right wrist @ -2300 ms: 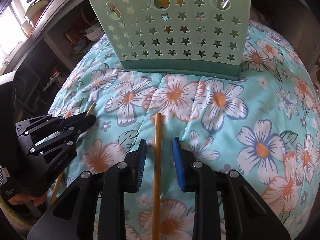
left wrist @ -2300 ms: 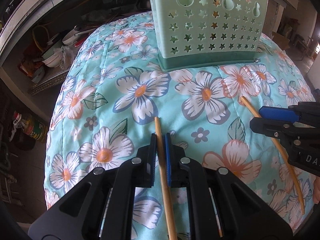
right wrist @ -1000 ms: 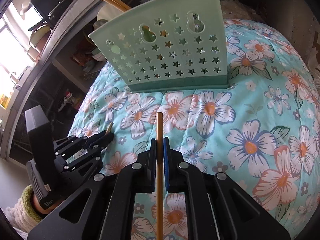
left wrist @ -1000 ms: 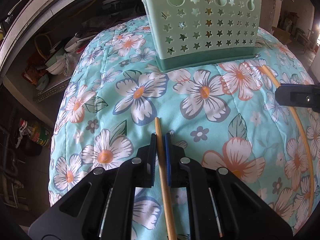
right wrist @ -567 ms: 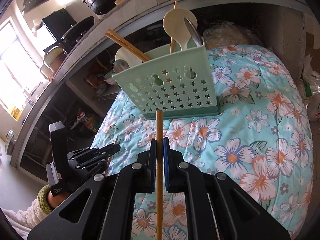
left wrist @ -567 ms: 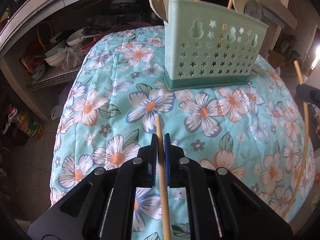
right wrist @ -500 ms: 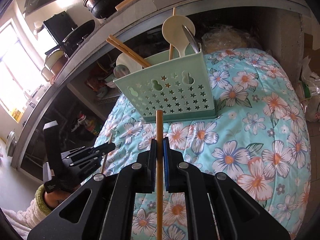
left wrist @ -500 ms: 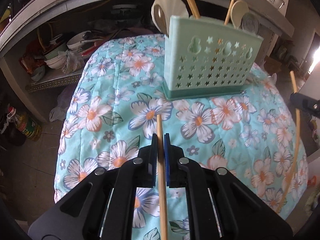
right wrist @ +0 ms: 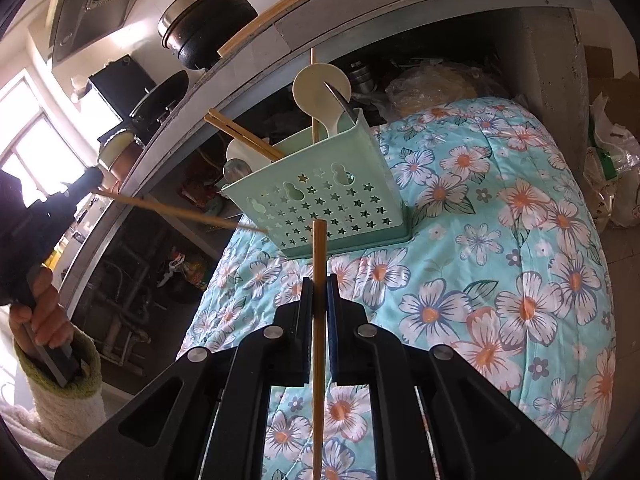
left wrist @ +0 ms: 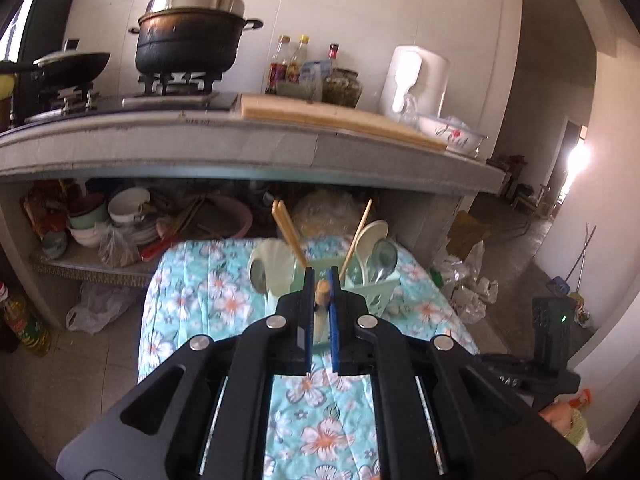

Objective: Organize utensils
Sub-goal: 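Lift both held bamboo chopsticks up above the green holder, then lower the left gripper's chopstick into the holder while the right gripper holds its chopstick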

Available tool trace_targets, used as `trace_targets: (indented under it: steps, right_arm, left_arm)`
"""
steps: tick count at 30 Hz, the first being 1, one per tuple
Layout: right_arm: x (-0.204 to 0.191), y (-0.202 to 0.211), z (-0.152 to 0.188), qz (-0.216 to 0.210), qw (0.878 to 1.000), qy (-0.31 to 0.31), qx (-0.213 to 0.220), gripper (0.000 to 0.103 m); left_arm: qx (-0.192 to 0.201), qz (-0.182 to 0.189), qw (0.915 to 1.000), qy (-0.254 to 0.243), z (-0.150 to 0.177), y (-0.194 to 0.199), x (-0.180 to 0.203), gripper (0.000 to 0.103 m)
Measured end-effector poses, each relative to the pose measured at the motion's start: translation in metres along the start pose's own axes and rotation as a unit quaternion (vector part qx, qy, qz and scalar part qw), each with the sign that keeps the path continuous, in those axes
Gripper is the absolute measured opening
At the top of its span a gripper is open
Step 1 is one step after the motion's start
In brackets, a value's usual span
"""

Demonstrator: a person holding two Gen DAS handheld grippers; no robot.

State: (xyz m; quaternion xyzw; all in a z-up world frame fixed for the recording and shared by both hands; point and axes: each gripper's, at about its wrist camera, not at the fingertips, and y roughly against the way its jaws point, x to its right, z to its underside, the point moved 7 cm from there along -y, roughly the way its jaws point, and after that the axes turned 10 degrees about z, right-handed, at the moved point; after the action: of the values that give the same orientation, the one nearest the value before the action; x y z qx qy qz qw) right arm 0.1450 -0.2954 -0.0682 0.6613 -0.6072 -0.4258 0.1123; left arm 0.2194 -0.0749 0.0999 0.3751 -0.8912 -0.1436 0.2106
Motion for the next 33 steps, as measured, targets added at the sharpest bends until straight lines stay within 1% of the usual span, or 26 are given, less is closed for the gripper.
trace_targets:
  steps: [4, 6, 8, 10, 16, 22, 25, 30, 33]
  right_arm:
    - [0.010, 0.005, -0.001, -0.001, 1.000, -0.010, 0.005, 0.007]
    - [0.014, 0.008, -0.001, -0.001, 1.000, -0.014, 0.007, 0.007]
    - [0.017, 0.010, -0.002, -0.001, 1.000, -0.017, 0.008, 0.007]
    - [0.019, 0.012, -0.001, 0.000, 1.000, -0.018, 0.009, 0.007]
    - [0.027, 0.015, -0.002, 0.001, 1.000, -0.026, 0.012, 0.007]
    - [0.031, 0.015, -0.001, 0.003, 0.999, -0.031, 0.011, 0.007]
    - [0.032, 0.015, -0.001, 0.003, 0.999, -0.032, 0.010, 0.007]
    - [0.034, 0.016, 0.000, 0.005, 0.999, -0.034, 0.010, 0.007]
    - [0.035, 0.017, 0.000, 0.006, 0.999, -0.035, 0.010, 0.007]
  left_arm:
    - [0.037, 0.020, 0.9991, -0.007, -0.041, 0.003, 0.019, 0.005]
    - [0.053, 0.014, 0.9984, -0.015, -0.057, -0.001, 0.023, 0.005]
    - [0.061, 0.014, 0.9980, -0.009, -0.071, -0.009, 0.022, 0.005]
    - [0.061, 0.019, 0.9979, 0.002, -0.080, -0.023, 0.018, 0.005]
    - [0.057, 0.024, 0.9977, 0.030, -0.097, -0.052, 0.012, 0.005]
    - [0.074, 0.009, 0.9972, 0.011, -0.108, -0.068, 0.016, 0.005]
    - [0.081, -0.004, 0.9967, 0.001, -0.113, -0.078, 0.016, 0.005]
    - [0.086, -0.020, 0.9961, -0.007, -0.118, -0.097, 0.013, 0.005]
    - [0.083, -0.029, 0.9961, -0.010, -0.116, -0.108, 0.010, 0.005]
